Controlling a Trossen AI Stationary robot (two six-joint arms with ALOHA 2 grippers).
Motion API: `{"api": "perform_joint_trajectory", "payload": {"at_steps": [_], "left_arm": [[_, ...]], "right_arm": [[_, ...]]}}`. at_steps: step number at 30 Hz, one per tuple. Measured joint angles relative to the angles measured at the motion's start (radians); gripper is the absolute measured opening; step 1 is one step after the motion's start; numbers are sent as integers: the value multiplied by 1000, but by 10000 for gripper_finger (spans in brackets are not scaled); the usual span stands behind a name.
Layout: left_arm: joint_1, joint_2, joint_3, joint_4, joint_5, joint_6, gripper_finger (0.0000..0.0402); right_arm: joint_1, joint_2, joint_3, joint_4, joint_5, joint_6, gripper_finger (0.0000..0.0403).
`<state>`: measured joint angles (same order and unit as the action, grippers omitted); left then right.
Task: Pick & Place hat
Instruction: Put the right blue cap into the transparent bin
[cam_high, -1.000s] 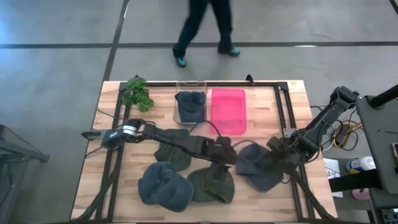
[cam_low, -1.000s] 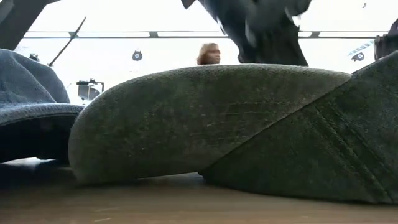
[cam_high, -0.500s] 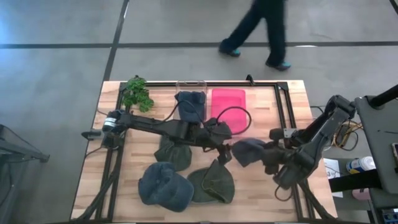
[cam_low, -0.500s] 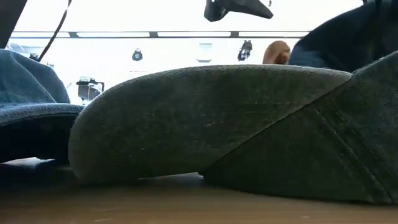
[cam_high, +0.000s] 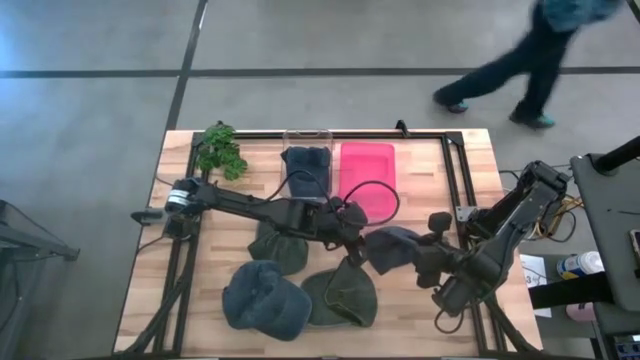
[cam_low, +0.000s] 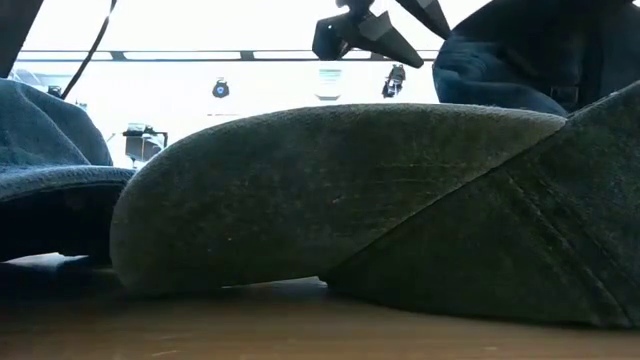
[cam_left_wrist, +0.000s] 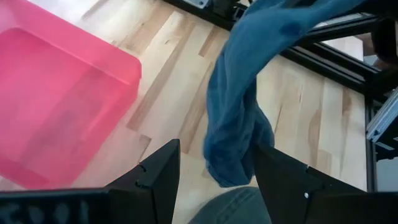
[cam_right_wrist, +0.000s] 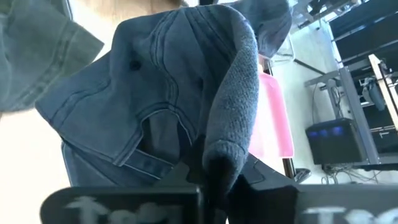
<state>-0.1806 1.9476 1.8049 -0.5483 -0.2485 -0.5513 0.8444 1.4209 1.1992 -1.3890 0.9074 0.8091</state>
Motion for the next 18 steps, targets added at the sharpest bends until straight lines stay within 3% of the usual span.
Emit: {"api": "perform_joint_trajectory", "payload": {"at_steps": [6, 13, 18], "left_arm": [[1, 1, -48, 138, 37, -4, 193], [1, 0, -64, 219, 50, 115, 189], [0, 1, -64, 209, 50, 207, 134]], "right_arm": [[0, 2, 34, 8, 38, -14, 13], [0, 4, 47, 15, 38, -28, 13], [1, 3, 46, 15, 24, -41, 27]]}}
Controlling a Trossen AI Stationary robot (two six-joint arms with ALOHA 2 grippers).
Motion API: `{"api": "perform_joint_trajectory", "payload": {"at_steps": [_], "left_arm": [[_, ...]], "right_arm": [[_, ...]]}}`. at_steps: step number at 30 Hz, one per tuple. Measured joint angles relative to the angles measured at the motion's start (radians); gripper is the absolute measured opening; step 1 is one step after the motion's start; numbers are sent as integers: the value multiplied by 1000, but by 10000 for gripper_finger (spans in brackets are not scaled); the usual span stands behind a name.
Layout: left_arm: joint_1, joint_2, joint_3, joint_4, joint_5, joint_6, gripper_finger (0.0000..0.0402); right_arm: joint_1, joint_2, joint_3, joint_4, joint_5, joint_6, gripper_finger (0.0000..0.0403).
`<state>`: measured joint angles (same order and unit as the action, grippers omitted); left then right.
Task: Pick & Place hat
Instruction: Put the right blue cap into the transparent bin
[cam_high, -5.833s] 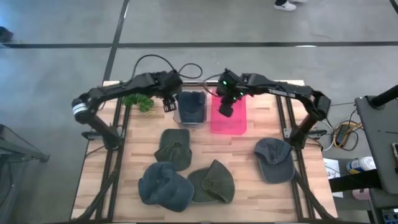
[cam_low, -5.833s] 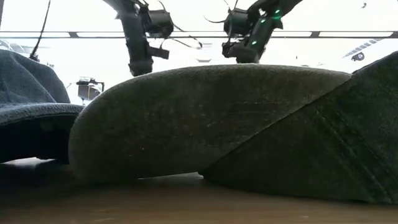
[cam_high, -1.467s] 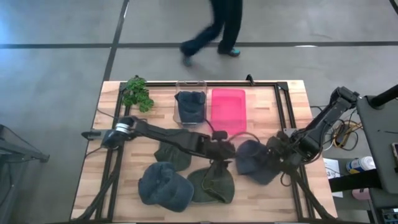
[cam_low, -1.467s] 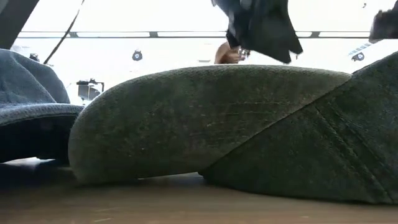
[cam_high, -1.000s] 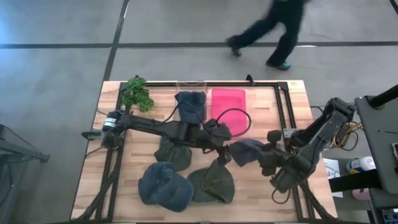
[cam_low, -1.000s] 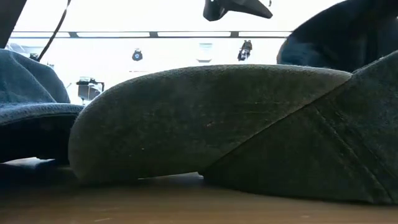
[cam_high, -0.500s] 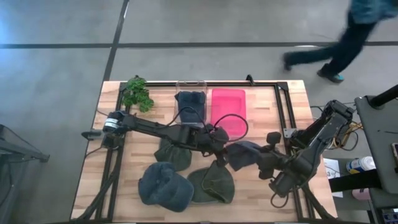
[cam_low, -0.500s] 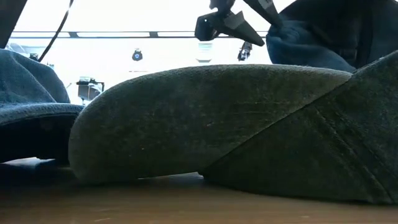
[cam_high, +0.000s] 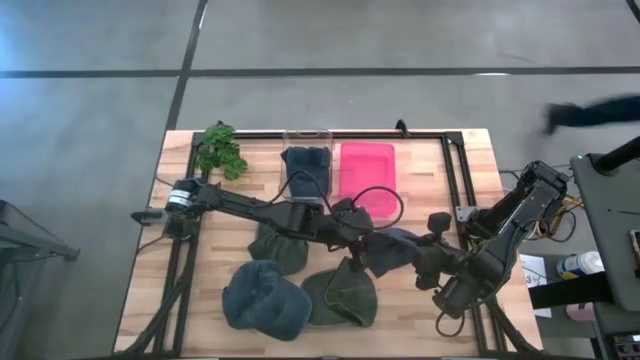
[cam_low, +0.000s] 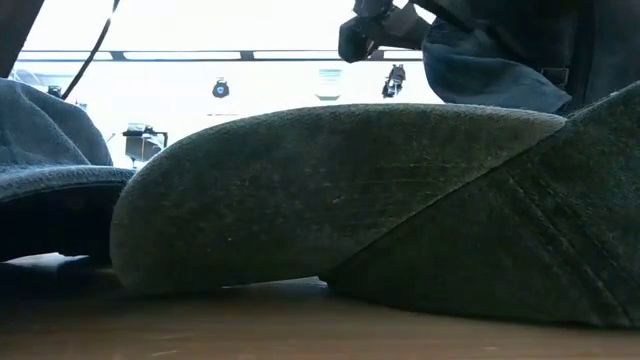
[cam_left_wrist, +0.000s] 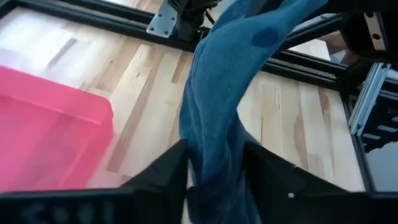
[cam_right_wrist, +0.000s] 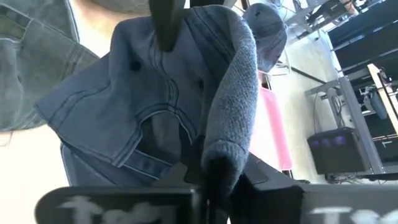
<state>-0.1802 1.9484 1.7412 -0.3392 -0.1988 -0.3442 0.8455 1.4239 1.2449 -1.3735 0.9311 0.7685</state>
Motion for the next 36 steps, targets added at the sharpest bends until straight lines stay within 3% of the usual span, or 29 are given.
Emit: {"api": "perform_joint_trajectory", "payload": {"at_steps": [6, 11, 16, 19, 24, 29, 36], "left_arm": [[0, 0, 0, 7, 0, 83, 15], [1, 0, 0, -5, -19, 165, 7], [2, 0, 1, -141, -63, 322, 3], [-1, -3, 1, -240, -80, 429, 3], [-31, -6, 21, -406, -178, 661, 2], [-74, -6, 26, -397, -336, 959, 2], [-89, -6, 29, -360, -486, 1065, 1]], "right_arm": [[1, -2, 5, 27, -16, -29, 79], [1, -2, 4, 26, -73, -12, 119], [32, -3, 4, -5, -175, 83, 156], [72, -3, 4, -75, -202, 230, 169], [147, -5, -16, -163, -248, 610, 175], [222, -8, -67, -150, -251, 977, 176], [278, -26, -204, -5, -247, 1446, 176]]}}
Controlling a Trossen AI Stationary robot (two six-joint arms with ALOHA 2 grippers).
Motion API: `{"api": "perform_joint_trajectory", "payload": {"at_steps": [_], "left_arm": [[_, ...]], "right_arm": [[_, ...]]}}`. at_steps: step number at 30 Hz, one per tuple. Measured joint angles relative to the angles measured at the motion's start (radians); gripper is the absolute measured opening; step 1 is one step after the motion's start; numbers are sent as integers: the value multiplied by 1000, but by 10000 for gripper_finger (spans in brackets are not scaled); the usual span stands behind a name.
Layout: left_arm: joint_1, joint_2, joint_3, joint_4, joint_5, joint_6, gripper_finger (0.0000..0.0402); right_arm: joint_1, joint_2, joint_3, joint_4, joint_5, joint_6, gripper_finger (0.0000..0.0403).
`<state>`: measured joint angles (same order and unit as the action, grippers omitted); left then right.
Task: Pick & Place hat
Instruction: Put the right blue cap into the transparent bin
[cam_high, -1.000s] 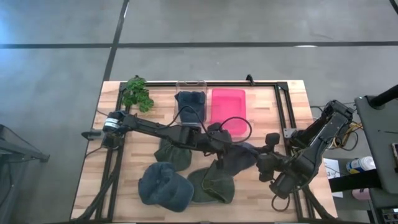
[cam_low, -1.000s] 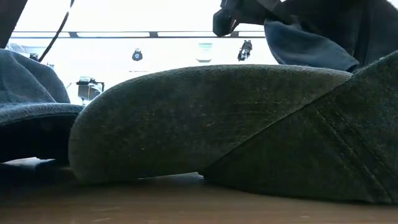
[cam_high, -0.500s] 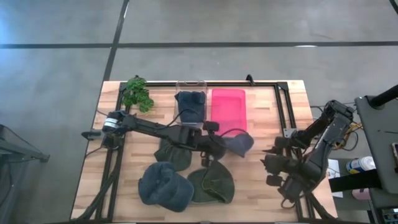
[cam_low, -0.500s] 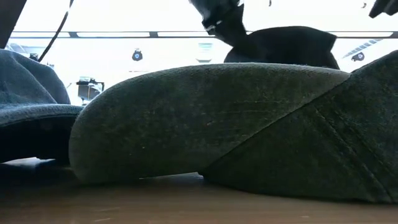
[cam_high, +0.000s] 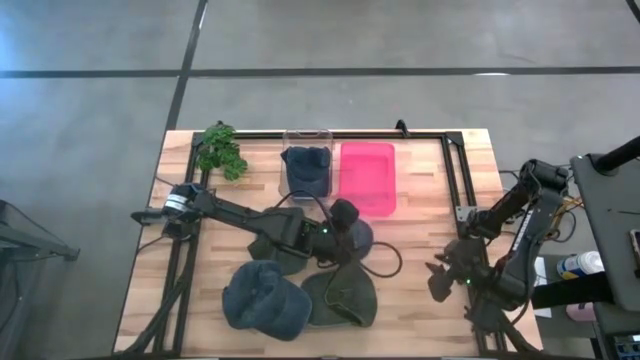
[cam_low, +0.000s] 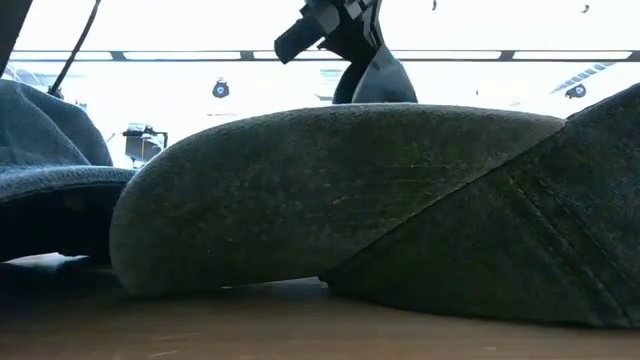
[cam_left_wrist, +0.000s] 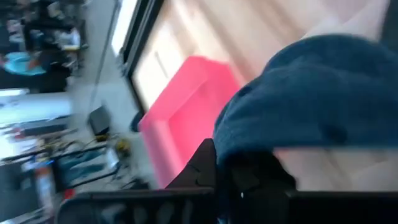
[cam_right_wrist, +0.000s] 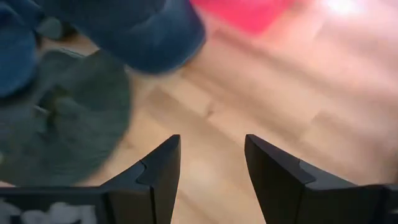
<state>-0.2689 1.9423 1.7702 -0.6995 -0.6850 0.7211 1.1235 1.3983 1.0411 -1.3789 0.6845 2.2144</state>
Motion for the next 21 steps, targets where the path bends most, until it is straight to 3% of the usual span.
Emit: {"api": "perform_joint_trajectory", "payload": {"at_steps": [4, 8, 16, 21], "left_arm": [[-3, 0, 0, 10, -26, 38, 2], [-3, 0, -6, 50, -42, 40, 2], [-1, 26, -6, 67, -103, 53, 3], [0, 90, -7, 98, -104, 49, 4]], "right_arm": [[16, -11, -84, 239, 56, 61, 176], [16, -18, -136, 469, 144, -1, 176], [15, -54, -189, 648, 291, 52, 176], [3, -66, -264, 1073, 409, -6, 176]]}}
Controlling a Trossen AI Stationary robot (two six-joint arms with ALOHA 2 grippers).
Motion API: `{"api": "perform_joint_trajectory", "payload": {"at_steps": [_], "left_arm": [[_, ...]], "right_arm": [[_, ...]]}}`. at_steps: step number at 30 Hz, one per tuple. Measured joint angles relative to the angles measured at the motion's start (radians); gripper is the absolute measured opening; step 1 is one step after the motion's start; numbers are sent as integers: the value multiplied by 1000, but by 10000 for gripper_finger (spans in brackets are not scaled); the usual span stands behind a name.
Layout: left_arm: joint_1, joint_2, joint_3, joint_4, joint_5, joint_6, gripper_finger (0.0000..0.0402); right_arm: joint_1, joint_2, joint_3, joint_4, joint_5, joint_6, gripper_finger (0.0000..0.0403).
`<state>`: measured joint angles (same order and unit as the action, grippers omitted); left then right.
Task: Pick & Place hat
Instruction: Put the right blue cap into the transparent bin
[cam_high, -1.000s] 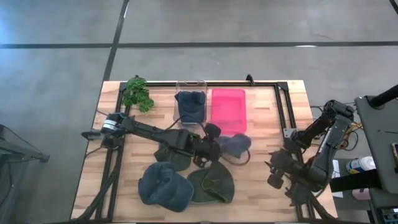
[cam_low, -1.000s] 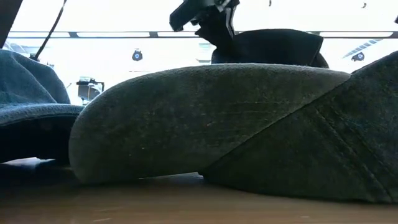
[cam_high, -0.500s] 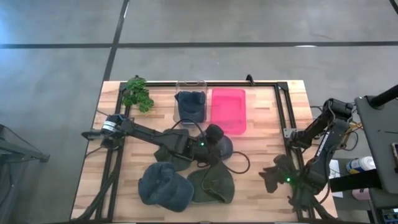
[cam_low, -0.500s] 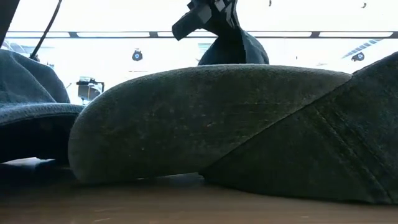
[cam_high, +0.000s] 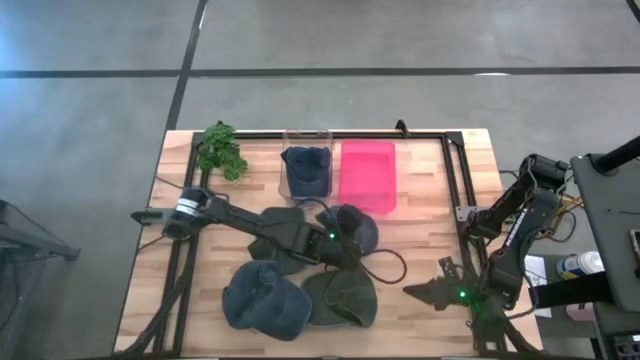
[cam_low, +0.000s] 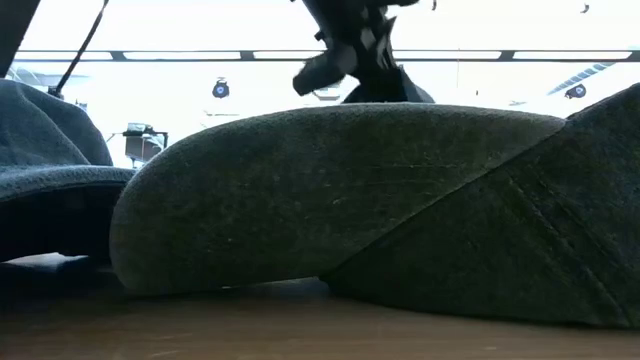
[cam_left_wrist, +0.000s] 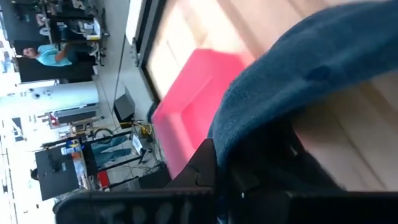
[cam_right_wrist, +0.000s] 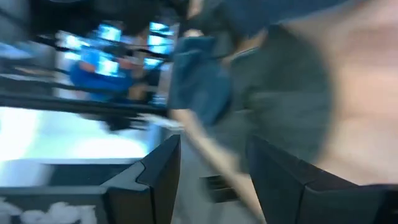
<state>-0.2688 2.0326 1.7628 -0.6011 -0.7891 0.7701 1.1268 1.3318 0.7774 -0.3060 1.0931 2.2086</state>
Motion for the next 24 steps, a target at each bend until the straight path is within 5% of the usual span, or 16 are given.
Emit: {"api": "perform_joint_trajectory", "payload": {"at_steps": [6, 14, 24], "left_arm": [[-6, 98, 0, 129, 1, -2, 4], [-19, 149, -23, 157, -28, -31, 5], [-28, 157, -107, 252, -95, -21, 5]], "right_arm": [[-62, 59, -45, 356, 64, -93, 176], [-89, 91, -52, 366, 59, 56, 176], [-170, 89, -68, 369, 59, 39, 176]]}}
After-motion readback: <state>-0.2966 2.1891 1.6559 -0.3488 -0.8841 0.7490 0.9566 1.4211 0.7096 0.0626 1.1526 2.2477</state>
